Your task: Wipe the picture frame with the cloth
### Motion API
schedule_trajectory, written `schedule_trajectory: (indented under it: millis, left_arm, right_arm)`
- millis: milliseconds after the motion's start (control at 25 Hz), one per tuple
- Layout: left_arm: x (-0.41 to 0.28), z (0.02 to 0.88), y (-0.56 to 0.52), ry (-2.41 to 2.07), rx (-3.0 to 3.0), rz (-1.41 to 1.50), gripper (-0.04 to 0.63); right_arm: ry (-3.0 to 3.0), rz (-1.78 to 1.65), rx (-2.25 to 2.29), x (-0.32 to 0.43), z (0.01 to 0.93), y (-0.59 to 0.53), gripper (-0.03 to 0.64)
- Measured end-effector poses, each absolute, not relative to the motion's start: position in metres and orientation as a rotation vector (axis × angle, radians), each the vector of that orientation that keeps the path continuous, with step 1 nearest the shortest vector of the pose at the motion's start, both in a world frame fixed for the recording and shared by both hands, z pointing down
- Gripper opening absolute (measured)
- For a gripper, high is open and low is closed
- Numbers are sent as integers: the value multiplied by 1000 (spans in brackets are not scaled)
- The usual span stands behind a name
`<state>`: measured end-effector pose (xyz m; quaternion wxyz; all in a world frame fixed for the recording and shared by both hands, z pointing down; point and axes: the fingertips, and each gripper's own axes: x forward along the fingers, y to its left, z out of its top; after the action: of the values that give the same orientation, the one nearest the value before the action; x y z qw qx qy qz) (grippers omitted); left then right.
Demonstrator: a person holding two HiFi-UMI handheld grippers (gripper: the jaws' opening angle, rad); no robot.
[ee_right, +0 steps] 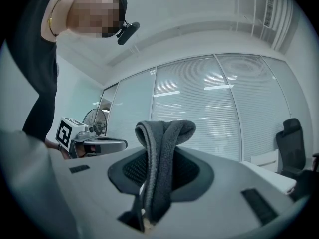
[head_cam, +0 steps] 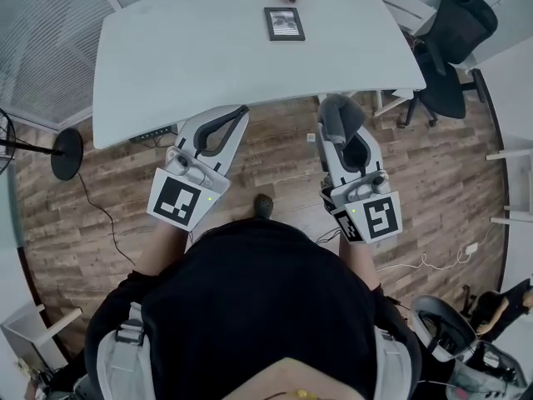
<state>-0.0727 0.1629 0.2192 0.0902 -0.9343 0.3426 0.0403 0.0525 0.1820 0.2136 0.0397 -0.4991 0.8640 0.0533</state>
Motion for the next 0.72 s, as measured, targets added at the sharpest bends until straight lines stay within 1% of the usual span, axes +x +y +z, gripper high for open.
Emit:
schedule_trajectory:
  millis: [400, 720]
  left_arm:
    - [-32, 224, 137, 1059, -2760, 104, 12]
    - [-34, 229, 127, 1075, -2763, 69, 12]
  right_arm:
    - [2667, 152, -1494, 95, 220, 148, 108]
    - [2652, 134, -1450, 89, 217, 136, 109]
